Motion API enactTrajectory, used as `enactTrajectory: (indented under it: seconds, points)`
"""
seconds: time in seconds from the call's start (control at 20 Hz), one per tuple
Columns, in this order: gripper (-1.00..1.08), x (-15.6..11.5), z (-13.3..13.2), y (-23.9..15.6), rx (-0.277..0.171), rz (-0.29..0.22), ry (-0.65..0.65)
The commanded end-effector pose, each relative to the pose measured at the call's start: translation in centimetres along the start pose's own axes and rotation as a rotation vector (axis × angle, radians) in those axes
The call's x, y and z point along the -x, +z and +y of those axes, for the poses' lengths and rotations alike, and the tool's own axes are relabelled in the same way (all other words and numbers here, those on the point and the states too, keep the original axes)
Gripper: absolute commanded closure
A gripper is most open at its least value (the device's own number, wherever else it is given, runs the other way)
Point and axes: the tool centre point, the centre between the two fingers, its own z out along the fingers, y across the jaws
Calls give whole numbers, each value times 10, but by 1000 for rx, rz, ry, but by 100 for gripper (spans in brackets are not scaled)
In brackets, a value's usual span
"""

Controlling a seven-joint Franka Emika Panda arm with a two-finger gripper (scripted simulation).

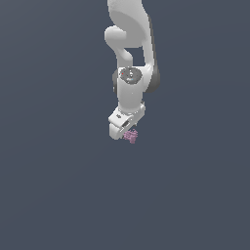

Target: Pick up the object and move it to a goal position.

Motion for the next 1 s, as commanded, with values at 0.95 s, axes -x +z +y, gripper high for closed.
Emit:
enactTrajectory:
  seconds: [0.95]
  points:
    - [-92,6,-26,21,-10,5,-265]
